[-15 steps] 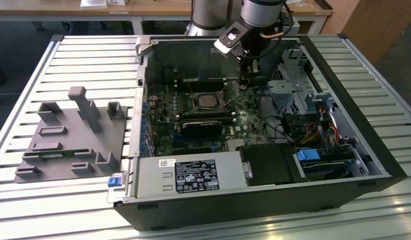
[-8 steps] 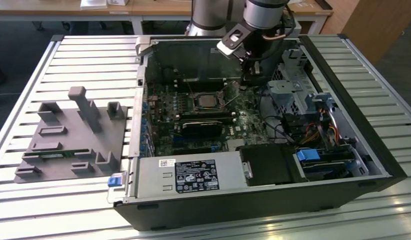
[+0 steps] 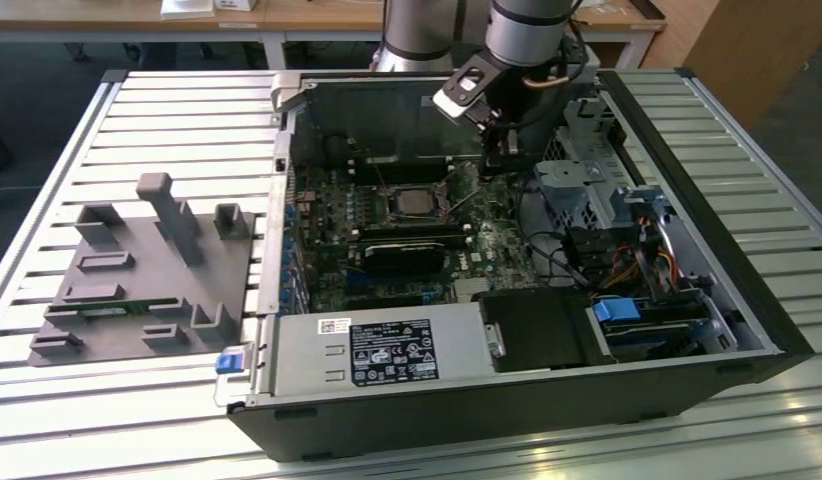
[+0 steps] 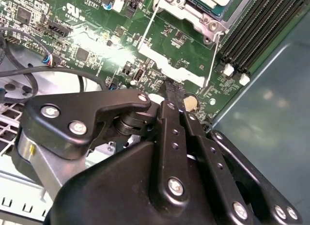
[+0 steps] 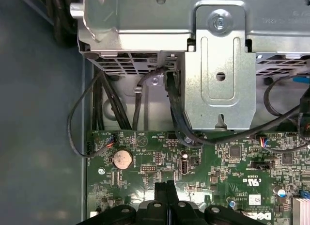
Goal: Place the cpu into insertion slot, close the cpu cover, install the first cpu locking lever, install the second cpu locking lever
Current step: 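Close the cpu cover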
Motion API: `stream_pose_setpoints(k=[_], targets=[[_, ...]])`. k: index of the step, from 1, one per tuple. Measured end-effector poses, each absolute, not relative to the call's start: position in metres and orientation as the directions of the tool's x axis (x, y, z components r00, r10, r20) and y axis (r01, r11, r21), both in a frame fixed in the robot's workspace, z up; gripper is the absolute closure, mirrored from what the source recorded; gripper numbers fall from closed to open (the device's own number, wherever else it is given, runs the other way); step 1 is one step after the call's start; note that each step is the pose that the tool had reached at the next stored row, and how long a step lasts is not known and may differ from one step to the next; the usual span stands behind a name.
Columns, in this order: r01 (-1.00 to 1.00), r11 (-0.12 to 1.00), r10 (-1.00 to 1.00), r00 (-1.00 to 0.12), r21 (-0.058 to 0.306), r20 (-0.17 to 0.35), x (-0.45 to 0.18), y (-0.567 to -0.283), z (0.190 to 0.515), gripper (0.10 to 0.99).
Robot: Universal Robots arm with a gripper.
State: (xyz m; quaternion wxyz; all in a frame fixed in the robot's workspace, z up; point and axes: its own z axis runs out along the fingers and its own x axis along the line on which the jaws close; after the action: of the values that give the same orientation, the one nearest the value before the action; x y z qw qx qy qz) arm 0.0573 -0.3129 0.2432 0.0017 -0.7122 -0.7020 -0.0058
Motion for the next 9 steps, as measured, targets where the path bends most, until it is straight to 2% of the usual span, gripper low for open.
stream_pose_setpoints(k=[9], targets=[[1.0, -0.014, 1.0, 0.014, 0.005, 0.01, 0.044, -0.312, 0.241, 0.98]])
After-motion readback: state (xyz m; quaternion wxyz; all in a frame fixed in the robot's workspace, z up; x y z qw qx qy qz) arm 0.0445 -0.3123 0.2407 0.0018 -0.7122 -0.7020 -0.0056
